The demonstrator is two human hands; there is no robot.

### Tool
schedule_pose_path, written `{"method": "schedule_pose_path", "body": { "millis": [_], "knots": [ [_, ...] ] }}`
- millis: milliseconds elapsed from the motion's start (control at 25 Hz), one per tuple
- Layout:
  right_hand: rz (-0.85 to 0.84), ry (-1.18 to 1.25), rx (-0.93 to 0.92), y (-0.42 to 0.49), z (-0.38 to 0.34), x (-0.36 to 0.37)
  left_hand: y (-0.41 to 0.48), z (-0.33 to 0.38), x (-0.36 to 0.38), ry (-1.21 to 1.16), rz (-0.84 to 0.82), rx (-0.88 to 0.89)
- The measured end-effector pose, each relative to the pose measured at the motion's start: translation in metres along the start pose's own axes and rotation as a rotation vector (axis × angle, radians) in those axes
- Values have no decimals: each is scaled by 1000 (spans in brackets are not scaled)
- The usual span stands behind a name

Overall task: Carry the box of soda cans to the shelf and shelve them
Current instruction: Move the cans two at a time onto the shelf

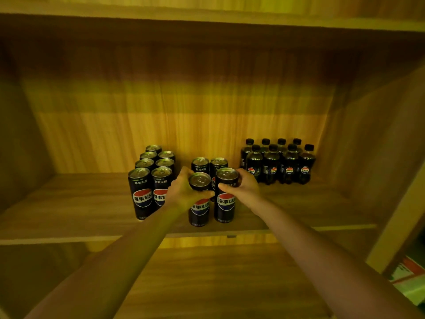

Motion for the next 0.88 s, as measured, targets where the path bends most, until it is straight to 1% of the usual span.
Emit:
{"method": "schedule_pose_path", "body": {
  "millis": [240, 520, 560, 640, 720, 760, 800, 880],
  "knots": [
    [-43, 27, 4, 22, 17, 14, 23, -16, 9, 9, 9, -34],
    [-34, 19, -8, 32, 24, 24, 37, -23, 16, 5, 26, -32],
    [-21, 17, 0, 31, 24, 27, 37, -24, 16, -13, 40, -25],
    [-4, 89, 36, 25, 30, 30, 35, -29, 20, -95, 51, -19],
    [-62, 151, 92, 12, 45, 36, 27, -45, 29, -214, 19, -56],
    [-121, 91, 129, 5, 56, 40, 23, -57, 35, -225, -3, -89],
    [-182, -65, 167, -1, 68, 43, 17, -70, 42, -175, -17, -137],
    [-221, -454, 148, -8, 92, 48, 9, -96, 54, 55, -35, -210]
  ]
}}
Point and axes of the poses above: each hand's wrist, its own y-axis towards the middle knuckle, its own x-axis out of the palm, z = x × y, the point moved 2 cm from there along y, towards the middle knuckle, and after that the axes turned 4 degrees about -x, right-handed, at the moved point
